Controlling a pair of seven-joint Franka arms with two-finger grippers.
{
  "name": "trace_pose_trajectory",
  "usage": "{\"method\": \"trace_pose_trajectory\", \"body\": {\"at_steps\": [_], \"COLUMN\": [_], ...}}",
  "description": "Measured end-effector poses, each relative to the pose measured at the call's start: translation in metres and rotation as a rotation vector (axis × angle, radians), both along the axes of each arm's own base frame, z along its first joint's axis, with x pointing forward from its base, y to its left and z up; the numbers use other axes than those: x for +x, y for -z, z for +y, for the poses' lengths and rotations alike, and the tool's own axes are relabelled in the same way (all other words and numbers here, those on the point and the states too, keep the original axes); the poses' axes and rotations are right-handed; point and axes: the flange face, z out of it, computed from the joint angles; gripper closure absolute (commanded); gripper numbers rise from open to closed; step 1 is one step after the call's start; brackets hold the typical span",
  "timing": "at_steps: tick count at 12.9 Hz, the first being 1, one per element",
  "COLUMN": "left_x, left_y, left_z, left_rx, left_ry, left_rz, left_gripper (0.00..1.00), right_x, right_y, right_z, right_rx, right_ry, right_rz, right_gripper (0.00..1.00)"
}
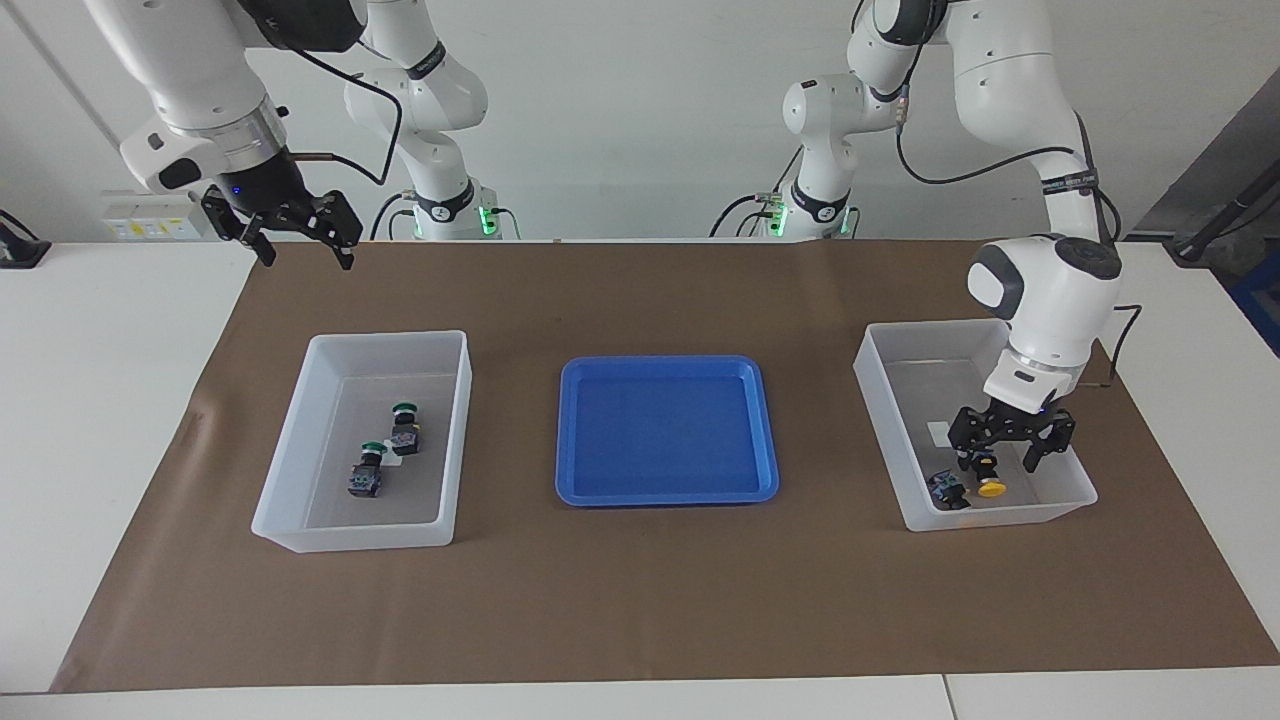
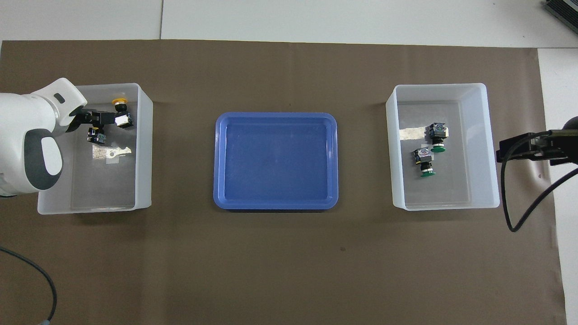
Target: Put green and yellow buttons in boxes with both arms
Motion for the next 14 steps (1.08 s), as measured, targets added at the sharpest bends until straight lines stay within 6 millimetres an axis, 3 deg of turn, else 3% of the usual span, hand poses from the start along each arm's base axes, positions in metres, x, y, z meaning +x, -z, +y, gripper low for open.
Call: {"method": "trace_pose_trajectory", "body": {"at_steps": [4, 9, 12, 14], "left_x": [-0.039, -0.086, -0.1, -0.097], "left_y": [-0.067, -0.14, -0.165, -0.188], "left_z": [-0.013, -0.066, -0.099, -0.106], "left_rx": [-0.013, -0.034, -0.032, -0.029], "left_ry": [0.002, -0.06, -0.04, -0.029], "left_rz": [0.156, 0.216, 0.234, 0.244], "left_gripper": [0.0, 0.0, 0.0, 0.0], "right_x": [0.0, -0.001, 0.0, 0.0], "right_y": [0.0, 0.0, 0.0, 0.0], "right_z": [0.003, 0.017, 0.009, 0.001], "right_rx": [0.0, 0.001, 0.001, 0.001], "right_ry": [-0.002, -0.044, -0.031, -0.02], "right_rz": [0.001, 0.003, 0.003, 0.003], "right_gripper": [0.0, 0.0, 0.0, 0.0]}}
